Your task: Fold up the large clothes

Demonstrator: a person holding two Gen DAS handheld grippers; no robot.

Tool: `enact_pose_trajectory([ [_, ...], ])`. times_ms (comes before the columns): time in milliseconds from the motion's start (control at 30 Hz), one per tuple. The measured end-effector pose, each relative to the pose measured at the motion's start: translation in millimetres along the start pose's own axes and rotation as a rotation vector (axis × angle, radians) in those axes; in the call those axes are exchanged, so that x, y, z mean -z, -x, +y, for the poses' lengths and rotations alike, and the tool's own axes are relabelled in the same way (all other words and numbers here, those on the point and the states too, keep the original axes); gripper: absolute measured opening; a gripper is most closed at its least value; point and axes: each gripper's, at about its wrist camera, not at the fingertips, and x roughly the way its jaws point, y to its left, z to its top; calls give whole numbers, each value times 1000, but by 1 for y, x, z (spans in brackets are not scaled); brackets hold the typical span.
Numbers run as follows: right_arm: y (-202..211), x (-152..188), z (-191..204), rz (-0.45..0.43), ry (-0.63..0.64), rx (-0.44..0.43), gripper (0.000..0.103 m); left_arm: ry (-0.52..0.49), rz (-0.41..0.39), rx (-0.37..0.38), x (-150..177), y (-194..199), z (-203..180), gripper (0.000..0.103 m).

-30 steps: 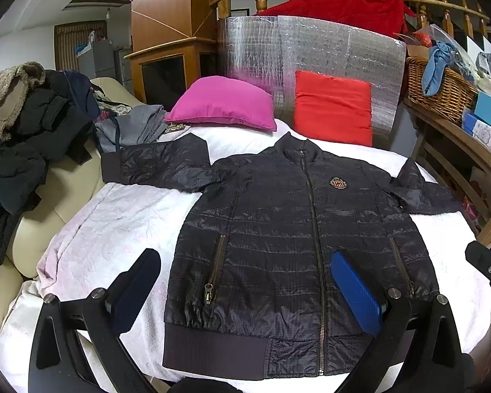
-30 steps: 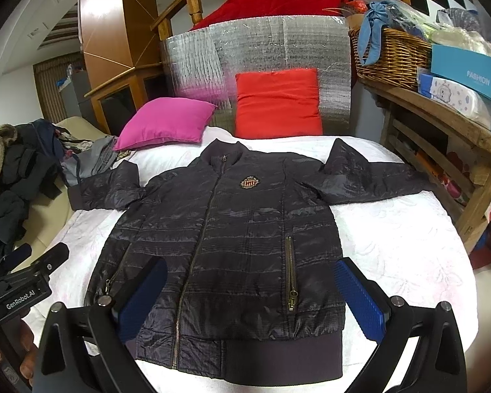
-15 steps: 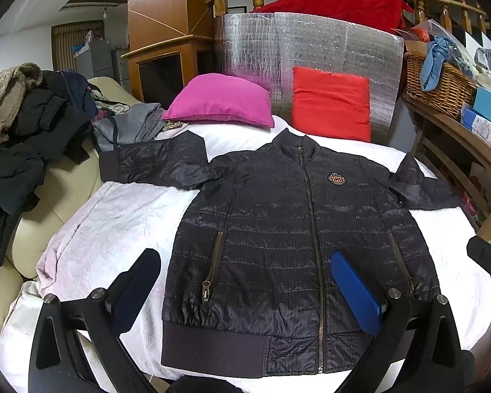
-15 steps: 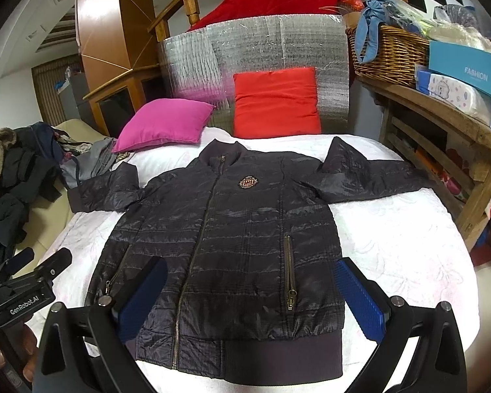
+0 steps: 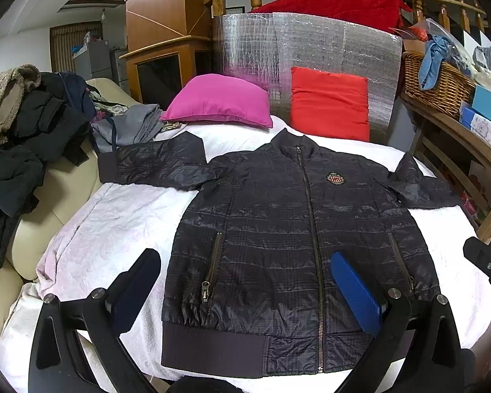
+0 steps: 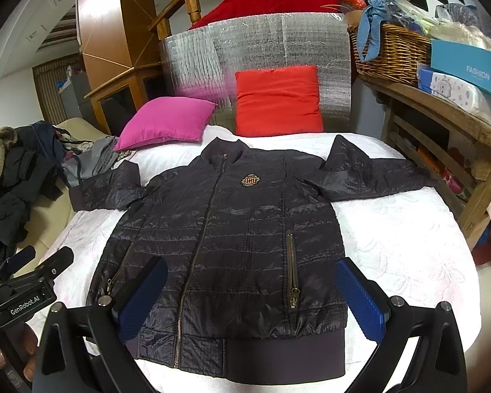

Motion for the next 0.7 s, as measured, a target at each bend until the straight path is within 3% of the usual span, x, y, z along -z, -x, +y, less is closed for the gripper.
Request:
enact_pose_trajectory([
  [700,0,0,-2,-1,-6,-1,103,-7,1,8,0,2,-3,103],
])
